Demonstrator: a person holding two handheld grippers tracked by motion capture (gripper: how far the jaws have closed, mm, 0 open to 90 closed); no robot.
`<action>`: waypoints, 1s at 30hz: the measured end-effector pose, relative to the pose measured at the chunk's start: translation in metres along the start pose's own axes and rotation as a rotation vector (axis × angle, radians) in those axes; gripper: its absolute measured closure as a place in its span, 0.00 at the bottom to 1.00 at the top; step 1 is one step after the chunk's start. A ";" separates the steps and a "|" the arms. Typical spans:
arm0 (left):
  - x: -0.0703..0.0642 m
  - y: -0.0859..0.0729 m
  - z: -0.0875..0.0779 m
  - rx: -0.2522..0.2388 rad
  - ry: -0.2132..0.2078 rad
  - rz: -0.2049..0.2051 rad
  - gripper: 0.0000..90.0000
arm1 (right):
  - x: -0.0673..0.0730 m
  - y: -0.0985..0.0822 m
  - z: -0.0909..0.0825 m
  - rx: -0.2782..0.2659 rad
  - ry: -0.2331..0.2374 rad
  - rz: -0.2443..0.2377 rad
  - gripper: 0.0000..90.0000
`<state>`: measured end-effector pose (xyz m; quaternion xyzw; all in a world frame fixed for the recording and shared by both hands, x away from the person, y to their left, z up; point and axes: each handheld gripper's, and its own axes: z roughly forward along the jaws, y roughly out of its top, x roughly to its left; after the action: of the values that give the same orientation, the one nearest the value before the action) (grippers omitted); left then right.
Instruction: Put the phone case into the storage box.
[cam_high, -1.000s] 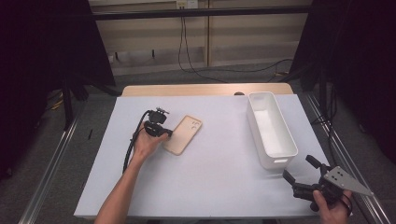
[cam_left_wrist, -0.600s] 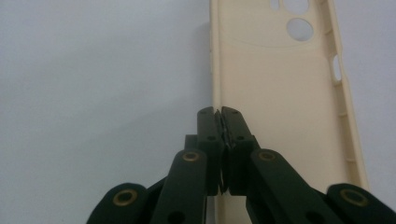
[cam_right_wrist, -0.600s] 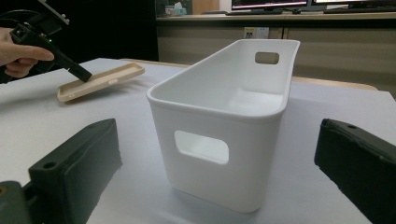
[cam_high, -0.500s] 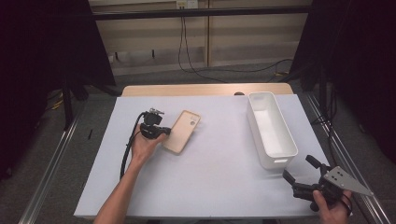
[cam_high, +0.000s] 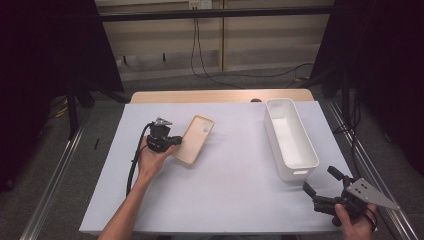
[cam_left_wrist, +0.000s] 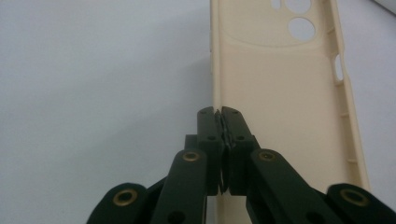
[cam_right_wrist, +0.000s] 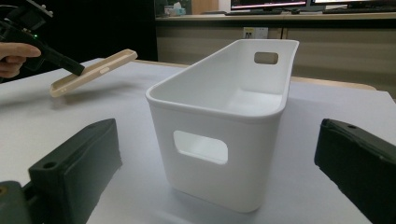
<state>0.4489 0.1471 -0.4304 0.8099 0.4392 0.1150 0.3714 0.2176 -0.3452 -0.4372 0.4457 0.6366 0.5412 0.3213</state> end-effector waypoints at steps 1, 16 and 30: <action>-0.001 -0.001 -0.001 -0.008 0.006 0.001 0.97 | 0.000 0.000 0.000 0.001 0.000 -0.003 0.00; -0.012 -0.012 -0.026 -0.153 -0.002 -0.027 0.97 | 0.000 0.000 0.001 0.000 0.000 -0.006 0.00; -0.025 -0.029 -0.055 -0.203 -0.024 -0.002 0.97 | -0.001 0.001 0.001 -0.005 -0.007 0.002 0.00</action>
<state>0.3879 0.1650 -0.4088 0.7688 0.4217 0.1490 0.4570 0.2192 -0.3456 -0.4370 0.4472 0.6337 0.5417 0.3241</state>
